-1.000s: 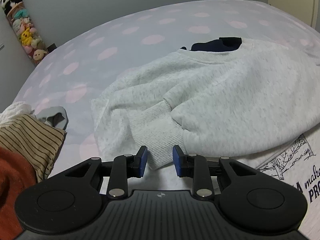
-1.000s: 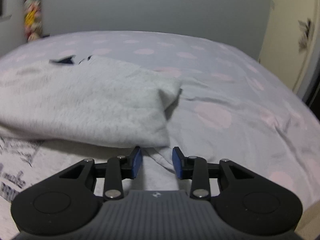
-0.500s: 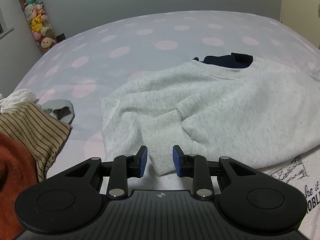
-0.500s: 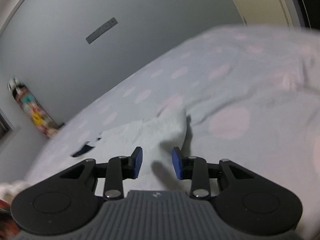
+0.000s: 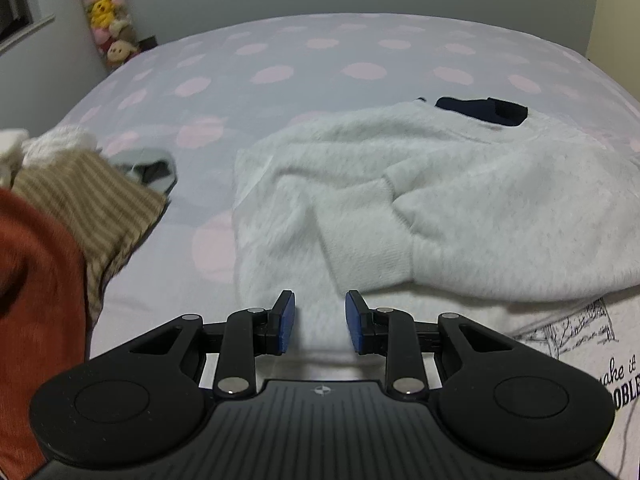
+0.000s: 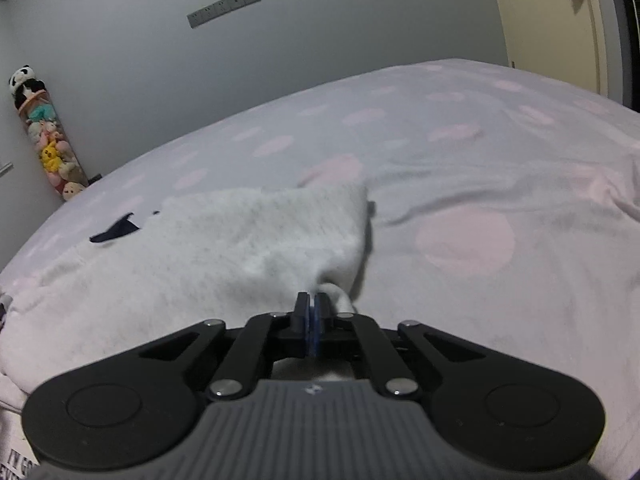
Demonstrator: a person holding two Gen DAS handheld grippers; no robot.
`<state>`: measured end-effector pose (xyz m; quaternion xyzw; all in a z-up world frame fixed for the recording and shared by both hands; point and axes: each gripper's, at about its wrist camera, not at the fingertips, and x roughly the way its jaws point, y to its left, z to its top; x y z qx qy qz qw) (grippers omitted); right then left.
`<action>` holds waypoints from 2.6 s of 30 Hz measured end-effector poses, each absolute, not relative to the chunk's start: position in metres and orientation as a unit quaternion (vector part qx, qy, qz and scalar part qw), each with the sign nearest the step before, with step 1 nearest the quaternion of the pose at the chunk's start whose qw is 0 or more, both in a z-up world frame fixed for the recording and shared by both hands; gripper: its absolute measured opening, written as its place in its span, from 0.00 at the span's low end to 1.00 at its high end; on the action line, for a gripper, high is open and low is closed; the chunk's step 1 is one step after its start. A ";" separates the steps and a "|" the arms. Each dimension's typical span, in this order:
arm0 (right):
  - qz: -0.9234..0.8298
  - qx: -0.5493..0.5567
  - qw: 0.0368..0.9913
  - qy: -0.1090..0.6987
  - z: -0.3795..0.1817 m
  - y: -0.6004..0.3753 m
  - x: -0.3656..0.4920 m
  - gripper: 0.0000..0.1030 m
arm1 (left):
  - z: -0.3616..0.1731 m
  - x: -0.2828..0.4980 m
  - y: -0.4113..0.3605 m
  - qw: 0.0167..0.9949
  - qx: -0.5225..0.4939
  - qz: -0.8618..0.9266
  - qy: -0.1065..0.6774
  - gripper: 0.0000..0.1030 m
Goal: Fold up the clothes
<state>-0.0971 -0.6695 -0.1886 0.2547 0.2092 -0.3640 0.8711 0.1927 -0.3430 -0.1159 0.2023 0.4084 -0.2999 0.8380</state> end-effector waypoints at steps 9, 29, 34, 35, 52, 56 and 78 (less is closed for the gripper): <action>-0.351 0.224 0.885 0.209 -0.175 -0.650 -0.109 0.09 | -0.094 0.170 -0.275 0.835 0.195 -0.291 0.424 0.25; -0.231 0.220 0.909 0.267 -0.074 -0.489 -0.197 0.40 | -0.060 0.017 -0.169 0.769 0.308 -0.440 0.347 0.42; -0.225 0.216 0.901 0.300 -0.078 -0.446 -0.219 0.42 | -0.077 -0.031 -0.161 0.746 0.375 -0.454 0.311 0.44; -0.221 0.218 0.900 0.306 -0.080 -0.437 -0.222 0.42 | -0.081 -0.040 -0.161 0.741 0.388 -0.456 0.303 0.44; -0.221 0.107 0.900 0.362 -0.102 -0.349 -0.236 0.51 | -0.121 -0.088 -0.139 0.698 0.475 -0.478 0.241 0.46; -0.227 0.076 0.900 0.363 -0.104 -0.340 -0.234 0.51 | -0.123 -0.081 -0.140 0.708 0.454 -0.481 0.248 0.47; -0.217 0.067 0.901 0.370 -0.110 -0.339 -0.228 0.51 | -0.150 -0.115 -0.158 0.695 0.507 -0.486 0.152 0.42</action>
